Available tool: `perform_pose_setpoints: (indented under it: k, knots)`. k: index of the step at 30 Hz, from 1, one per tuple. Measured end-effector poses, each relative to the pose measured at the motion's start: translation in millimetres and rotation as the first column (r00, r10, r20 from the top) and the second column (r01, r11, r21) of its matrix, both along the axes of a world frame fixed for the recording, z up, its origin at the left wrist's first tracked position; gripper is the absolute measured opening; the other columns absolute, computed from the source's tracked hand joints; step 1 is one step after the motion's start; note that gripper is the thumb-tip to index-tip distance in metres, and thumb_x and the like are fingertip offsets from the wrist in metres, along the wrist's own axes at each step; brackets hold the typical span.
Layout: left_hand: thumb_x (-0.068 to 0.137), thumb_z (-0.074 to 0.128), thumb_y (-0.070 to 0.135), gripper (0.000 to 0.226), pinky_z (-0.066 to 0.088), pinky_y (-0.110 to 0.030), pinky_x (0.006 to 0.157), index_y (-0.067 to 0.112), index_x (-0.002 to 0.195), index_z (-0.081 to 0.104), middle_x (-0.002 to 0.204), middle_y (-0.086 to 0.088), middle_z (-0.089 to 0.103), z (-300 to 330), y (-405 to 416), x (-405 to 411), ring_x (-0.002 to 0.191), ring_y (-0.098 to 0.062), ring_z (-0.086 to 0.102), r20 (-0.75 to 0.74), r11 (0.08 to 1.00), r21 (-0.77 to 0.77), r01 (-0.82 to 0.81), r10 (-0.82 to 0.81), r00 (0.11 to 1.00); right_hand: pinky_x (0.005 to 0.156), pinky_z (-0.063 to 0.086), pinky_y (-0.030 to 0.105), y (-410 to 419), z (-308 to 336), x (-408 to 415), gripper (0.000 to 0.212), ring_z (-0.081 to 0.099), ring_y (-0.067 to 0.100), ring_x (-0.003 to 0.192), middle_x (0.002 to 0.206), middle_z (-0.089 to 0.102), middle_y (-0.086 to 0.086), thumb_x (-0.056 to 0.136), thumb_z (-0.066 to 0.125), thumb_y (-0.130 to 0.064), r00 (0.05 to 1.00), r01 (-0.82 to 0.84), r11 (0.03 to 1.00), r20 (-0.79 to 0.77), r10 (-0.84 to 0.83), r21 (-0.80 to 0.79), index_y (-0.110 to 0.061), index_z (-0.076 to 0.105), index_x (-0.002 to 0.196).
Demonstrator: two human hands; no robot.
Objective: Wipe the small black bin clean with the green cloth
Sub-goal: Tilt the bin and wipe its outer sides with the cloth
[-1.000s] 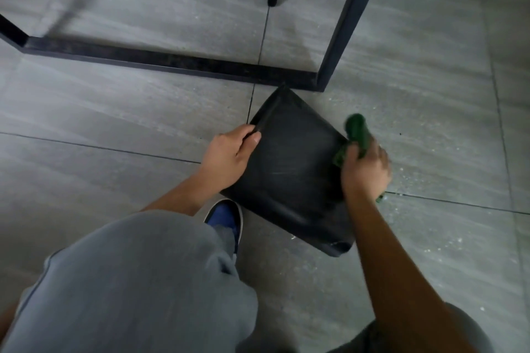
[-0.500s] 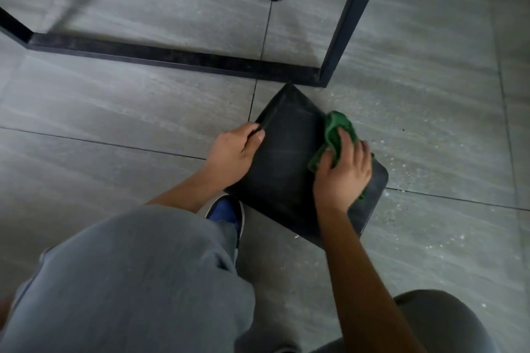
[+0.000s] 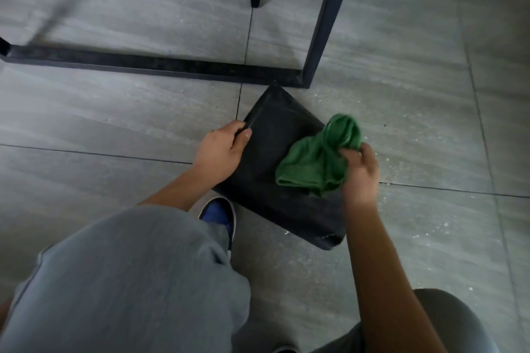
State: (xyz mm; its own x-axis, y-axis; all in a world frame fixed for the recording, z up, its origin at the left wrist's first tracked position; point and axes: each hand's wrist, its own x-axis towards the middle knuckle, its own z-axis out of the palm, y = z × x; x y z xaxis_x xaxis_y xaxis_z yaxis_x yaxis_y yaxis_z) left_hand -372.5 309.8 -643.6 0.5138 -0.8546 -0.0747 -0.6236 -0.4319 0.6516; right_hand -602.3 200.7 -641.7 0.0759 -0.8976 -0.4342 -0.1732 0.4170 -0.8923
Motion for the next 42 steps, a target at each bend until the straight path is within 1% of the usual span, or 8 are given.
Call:
perform_pose_setpoints:
  k: [3, 7, 11, 21, 25, 31, 36, 42]
  knots:
    - [0.106, 0.045, 0.033, 0.032, 0.054, -0.043, 0.074, 0.008, 0.115, 0.063, 0.090, -0.012, 0.070, -1, 2, -1, 0.080, -0.027, 0.066, 0.012, 1.000, 0.010, -0.011, 0.010, 1.000, 0.101, 0.050, 0.048, 3, -16, -15, 0.054, 0.056, 0.036, 0.129, 0.138, 0.058, 0.011, 0.094, 0.064, -0.031, 0.849, -0.257, 0.963, -0.495, 0.182, -0.086, -0.016, 0.048, 0.143]
    - [0.106, 0.045, 0.031, 0.030, 0.051, -0.036, 0.067, 0.008, 0.113, 0.063, 0.084, -0.008, 0.066, 2, -4, -4, 0.072, -0.021, 0.063, 0.020, 1.000, -0.002, 0.028, -0.028, 0.999, 0.122, 0.027, 0.060, 20, -13, 0, 0.074, 0.023, 0.039, 0.155, 0.170, 0.022, 0.014, 0.095, 0.061, -0.045, 0.747, -0.351, 0.876, -0.663, 0.049, -0.330, -0.023, 0.032, 0.160]
    - [0.105, 0.047, 0.032, 0.030, 0.045, -0.031, 0.061, 0.009, 0.113, 0.064, 0.076, -0.001, 0.062, 0, -3, -2, 0.062, -0.013, 0.057, 0.011, 1.000, 0.003, 0.022, -0.022, 1.000, 0.124, 0.016, 0.063, 51, -40, 16, 0.066, 0.013, 0.039, 0.158, 0.173, 0.012, 0.010, 0.098, 0.049, -0.064, 0.534, -0.585, 0.761, -0.840, 0.100, -0.282, -0.033, 0.040, 0.156]
    - [0.105, 0.048, 0.033, 0.029, 0.049, -0.033, 0.056, 0.011, 0.114, 0.064, 0.078, -0.006, 0.067, 9, -13, -5, 0.063, -0.018, 0.062, 0.051, 0.991, -0.012, 0.130, -0.129, 0.990, 0.091, 0.047, 0.042, -79, -33, 36, 0.046, 0.062, 0.035, 0.106, 0.120, 0.069, 0.015, 0.103, 0.041, -0.053, 0.569, -0.376, 0.923, -0.805, 0.167, -0.074, -0.019, 0.066, 0.122]
    - [0.105, 0.049, 0.029, 0.026, 0.045, -0.033, 0.051, 0.009, 0.113, 0.064, 0.074, -0.008, 0.066, 4, -10, -14, 0.058, -0.020, 0.061, 0.086, 0.988, -0.050, 0.144, -0.139, 0.987, 0.092, 0.049, 0.042, -57, -10, 105, 0.047, 0.060, 0.032, 0.118, 0.125, 0.069, 0.003, 0.099, 0.044, -0.055, 0.771, -0.495, 0.758, -0.616, 0.159, -0.425, -0.021, 0.070, 0.117]
    - [0.101, 0.047, 0.029, 0.033, 0.050, -0.036, 0.062, 0.004, 0.112, 0.066, 0.087, -0.012, 0.071, -7, -6, -8, 0.070, -0.026, 0.066, 0.022, 0.995, -0.093, 0.043, -0.041, 0.999, 0.110, 0.039, 0.051, 55, -40, 47, 0.039, 0.040, 0.035, 0.146, 0.157, 0.050, 0.003, 0.100, 0.064, -0.039, 0.733, -0.642, 0.473, -0.665, 0.145, -0.604, -0.022, 0.067, 0.135]
    - [0.104, 0.053, 0.023, 0.022, 0.039, -0.016, 0.056, 0.006, 0.110, 0.066, 0.069, 0.002, 0.061, -1, -3, -9, 0.059, -0.008, 0.055, -0.081, 0.997, -0.061, 0.048, -0.053, 0.995, 0.111, 0.042, 0.054, 41, -75, -21, 0.046, 0.049, 0.042, 0.139, 0.157, 0.045, 0.022, 0.096, 0.066, -0.048, 0.717, -0.444, 0.706, -0.691, -0.089, -0.552, -0.017, 0.070, 0.129]
    - [0.105, 0.049, 0.027, 0.024, 0.042, -0.024, 0.054, 0.009, 0.111, 0.064, 0.066, 0.008, 0.056, 1, -3, -11, 0.058, -0.007, 0.055, -0.045, 0.994, -0.048, 0.101, -0.103, 0.994, 0.106, 0.046, 0.050, -27, -71, -31, 0.069, 0.050, 0.038, 0.137, 0.154, 0.051, 0.012, 0.083, 0.044, -0.059, 0.791, -0.054, 0.939, -0.589, -0.168, -0.340, -0.015, 0.069, 0.131]
